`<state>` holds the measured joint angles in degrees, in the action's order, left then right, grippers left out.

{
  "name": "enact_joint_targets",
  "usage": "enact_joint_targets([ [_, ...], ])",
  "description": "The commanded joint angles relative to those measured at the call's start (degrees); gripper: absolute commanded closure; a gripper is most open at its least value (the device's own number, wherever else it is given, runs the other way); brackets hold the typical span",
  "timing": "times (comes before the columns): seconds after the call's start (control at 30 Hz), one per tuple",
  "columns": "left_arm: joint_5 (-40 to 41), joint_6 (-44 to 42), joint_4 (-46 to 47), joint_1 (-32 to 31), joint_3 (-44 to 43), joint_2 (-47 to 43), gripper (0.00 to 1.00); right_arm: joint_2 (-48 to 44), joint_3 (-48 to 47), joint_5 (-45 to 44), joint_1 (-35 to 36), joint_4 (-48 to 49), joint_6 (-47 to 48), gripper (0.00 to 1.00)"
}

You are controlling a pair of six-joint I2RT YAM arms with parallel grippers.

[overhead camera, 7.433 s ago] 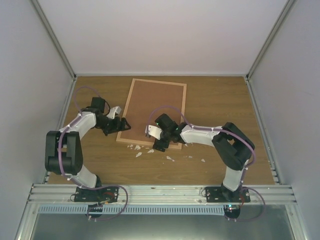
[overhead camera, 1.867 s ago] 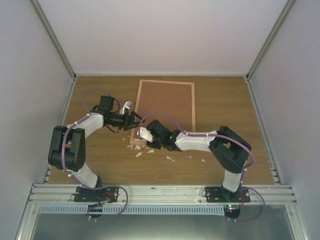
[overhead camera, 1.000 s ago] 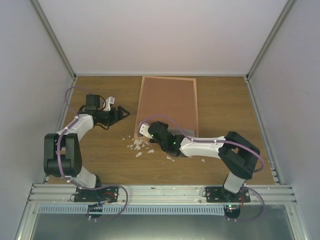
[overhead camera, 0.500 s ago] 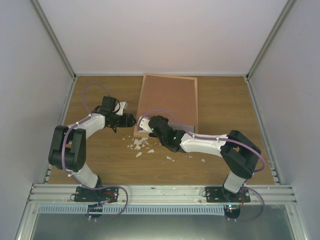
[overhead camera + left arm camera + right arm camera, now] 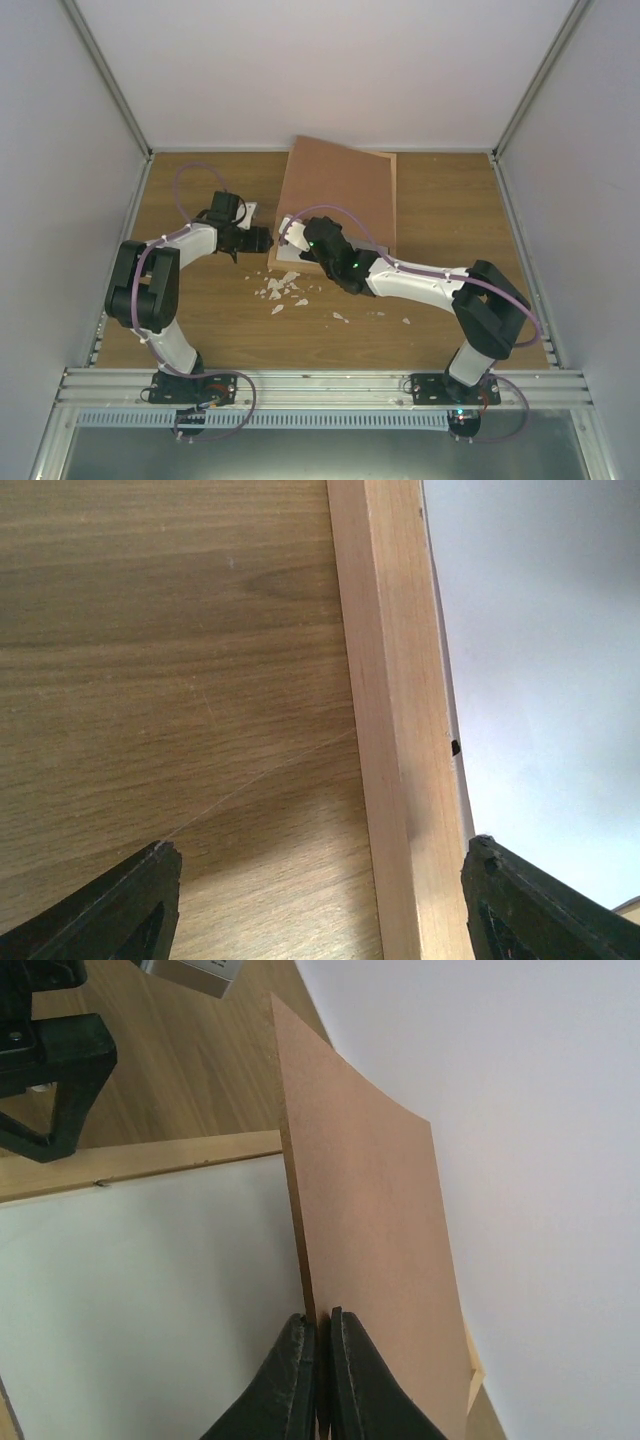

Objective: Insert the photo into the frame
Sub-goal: Pick up the photo frame item from the photo frame, then adjust the photo in the photo frame.

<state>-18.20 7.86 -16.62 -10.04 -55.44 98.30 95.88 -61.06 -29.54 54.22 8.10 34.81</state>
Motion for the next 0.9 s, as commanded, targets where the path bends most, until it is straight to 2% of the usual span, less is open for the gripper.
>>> enact_joint_targets([
  [0.0,0.96,-2.04,2.78,-1.09,-2.97,0.02,0.23,-1.22,-1.21,-0.77,-1.48,0.21,-3.58,0.99],
  [0.47,7.94,-2.91,1.65,-6.52,-6.86,5.5,0.23,-1.38,-0.92,-0.46,-1.57,-0.03,-3.59,1.0],
  [0.67,13.7,-3.46,0.29,-7.85,-8.52,8.62,0.29,-1.39,-0.64,-0.24,-1.57,-0.1,-3.58,0.99],
  [0.87,17.08,-5.21,-1.83,-7.95,-6.5,7.81,0.43,-1.69,-0.42,-0.09,-1.57,-0.36,-3.44,1.0],
])
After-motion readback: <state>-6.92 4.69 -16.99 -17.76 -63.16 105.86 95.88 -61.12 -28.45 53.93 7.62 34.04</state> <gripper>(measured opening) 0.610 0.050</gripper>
